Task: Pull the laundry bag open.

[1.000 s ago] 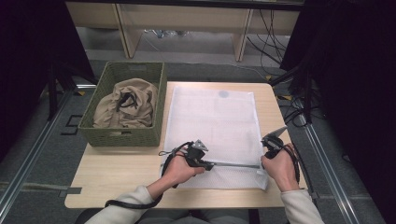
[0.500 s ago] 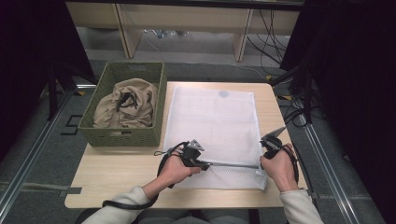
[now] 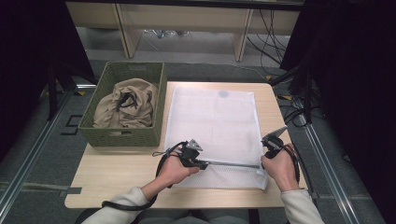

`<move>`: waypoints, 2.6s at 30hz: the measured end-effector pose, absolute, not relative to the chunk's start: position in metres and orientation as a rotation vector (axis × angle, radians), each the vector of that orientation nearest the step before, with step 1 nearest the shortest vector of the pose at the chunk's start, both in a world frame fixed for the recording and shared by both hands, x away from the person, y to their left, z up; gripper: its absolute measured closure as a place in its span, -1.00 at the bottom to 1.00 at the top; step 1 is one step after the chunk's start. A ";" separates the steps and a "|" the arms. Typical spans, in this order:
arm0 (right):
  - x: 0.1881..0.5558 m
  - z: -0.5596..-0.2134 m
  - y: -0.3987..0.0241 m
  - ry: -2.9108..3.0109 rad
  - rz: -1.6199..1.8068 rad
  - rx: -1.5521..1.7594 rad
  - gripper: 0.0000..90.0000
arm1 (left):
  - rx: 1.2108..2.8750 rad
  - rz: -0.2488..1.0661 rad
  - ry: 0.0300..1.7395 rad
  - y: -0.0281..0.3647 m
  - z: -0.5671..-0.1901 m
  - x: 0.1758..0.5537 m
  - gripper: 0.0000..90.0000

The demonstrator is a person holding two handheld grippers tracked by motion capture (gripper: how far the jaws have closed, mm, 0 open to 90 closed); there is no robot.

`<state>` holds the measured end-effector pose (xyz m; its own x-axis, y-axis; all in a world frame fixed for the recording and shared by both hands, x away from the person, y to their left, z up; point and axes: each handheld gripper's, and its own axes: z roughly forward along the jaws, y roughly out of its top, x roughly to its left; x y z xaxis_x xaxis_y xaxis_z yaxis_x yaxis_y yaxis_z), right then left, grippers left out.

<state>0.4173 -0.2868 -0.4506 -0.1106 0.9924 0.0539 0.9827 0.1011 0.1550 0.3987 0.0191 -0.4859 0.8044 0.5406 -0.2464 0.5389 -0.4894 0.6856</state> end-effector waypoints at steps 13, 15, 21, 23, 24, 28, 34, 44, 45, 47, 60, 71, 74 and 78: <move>0.418 -0.451 -0.285 2.302 0.234 2.024 0.93 | 2.173 0.008 0.813 0.031 -0.485 0.397 0.93; 0.418 -0.452 -0.283 2.291 0.235 2.044 0.93 | 2.188 0.010 0.804 0.033 -0.484 0.397 0.93; 0.418 -0.451 -0.284 2.292 0.236 2.054 0.93 | 2.182 0.002 0.810 0.033 -0.483 0.396 0.93; 0.418 -0.450 -0.284 2.283 0.229 2.076 0.93 | 2.188 0.009 0.813 0.033 -0.483 0.396 0.93; 0.418 -0.450 -0.284 2.289 0.225 2.066 0.93 | 2.227 0.036 0.786 0.036 -0.483 0.398 0.93; 0.418 -0.451 -0.291 2.261 0.230 2.058 0.93 | 2.210 0.034 0.815 0.045 -0.481 0.399 0.93; 0.418 -0.451 -0.289 2.264 0.228 2.070 0.93 | 2.184 0.031 0.849 0.052 -0.480 0.397 0.93; 0.419 -0.452 -0.290 2.289 0.236 2.043 0.93 | 2.190 0.029 0.848 0.058 -0.478 0.394 0.93; 0.419 -0.452 -0.290 2.283 0.235 2.049 0.93 | 2.274 0.056 0.792 0.062 -0.476 0.397 0.93; 0.419 -0.451 -0.291 2.257 0.206 2.063 0.93 | 2.248 0.063 0.820 0.064 -0.477 0.396 0.93; 0.421 -0.454 -0.292 2.286 0.224 2.048 0.93 | 2.237 0.060 0.869 0.082 -0.480 0.394 0.93; 0.421 -0.454 -0.292 2.288 0.223 2.054 0.93 | 2.214 0.049 0.900 0.093 -0.482 0.393 0.93; 0.421 -0.454 -0.292 2.292 0.229 2.056 0.93 | 2.218 0.064 0.901 0.094 -0.482 0.393 0.93; 0.421 -0.454 -0.292 2.284 0.210 2.051 0.93 | 2.199 0.054 0.933 0.095 -0.483 0.393 0.93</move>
<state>0.4208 -0.2924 -0.4538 -0.1104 0.9930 0.0426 0.9841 0.1032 0.1442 0.3926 0.0952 -0.4830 0.7352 0.6374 -0.2305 0.6064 -0.4665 0.6440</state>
